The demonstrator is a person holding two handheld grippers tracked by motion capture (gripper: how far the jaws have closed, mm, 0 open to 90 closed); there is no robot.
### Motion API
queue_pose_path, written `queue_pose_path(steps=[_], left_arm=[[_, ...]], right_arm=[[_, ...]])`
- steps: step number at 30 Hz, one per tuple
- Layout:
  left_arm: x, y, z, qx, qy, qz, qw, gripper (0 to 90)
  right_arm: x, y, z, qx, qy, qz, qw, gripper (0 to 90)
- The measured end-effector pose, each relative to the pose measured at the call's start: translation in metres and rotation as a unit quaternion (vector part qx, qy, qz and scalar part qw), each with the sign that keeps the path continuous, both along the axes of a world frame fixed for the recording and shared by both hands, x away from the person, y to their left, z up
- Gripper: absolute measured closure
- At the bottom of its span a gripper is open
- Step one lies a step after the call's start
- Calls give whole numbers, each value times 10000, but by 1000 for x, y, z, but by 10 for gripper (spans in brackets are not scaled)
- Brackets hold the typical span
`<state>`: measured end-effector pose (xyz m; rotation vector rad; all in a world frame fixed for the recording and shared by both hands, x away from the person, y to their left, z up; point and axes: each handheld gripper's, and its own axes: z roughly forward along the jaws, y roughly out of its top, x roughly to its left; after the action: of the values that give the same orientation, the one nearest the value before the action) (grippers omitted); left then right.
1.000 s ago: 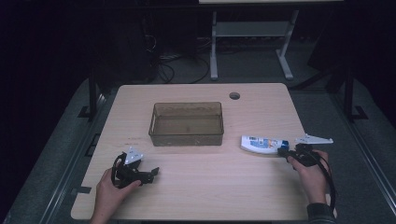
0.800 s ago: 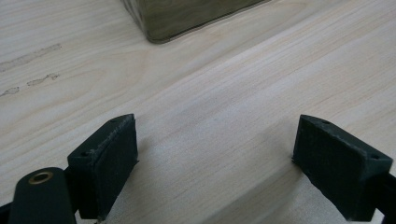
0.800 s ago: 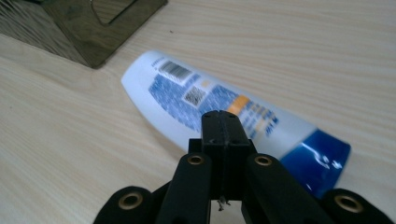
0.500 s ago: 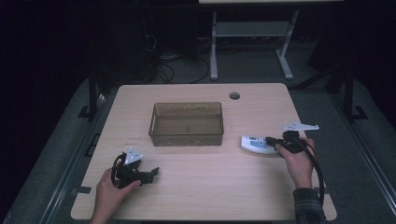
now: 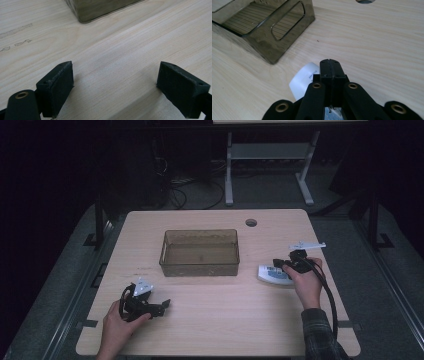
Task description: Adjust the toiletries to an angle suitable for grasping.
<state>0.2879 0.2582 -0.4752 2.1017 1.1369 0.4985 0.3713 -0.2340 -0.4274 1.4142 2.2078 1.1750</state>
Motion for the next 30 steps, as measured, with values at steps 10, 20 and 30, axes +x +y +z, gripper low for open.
queue_pose_path(steps=[10,20,30], left_arm=[[0,0,0,3,0,-19,10000,126],[0,0,0,0,-3,-31,10000,126],[0,0,0,2,-5,-38,10000,126]], right_arm=[[20,23,1,27,51,71,10000,900],[36,33,-16,-39,286,-1,9996,900],[37,36,-24,-155,391,58,9991,900]])
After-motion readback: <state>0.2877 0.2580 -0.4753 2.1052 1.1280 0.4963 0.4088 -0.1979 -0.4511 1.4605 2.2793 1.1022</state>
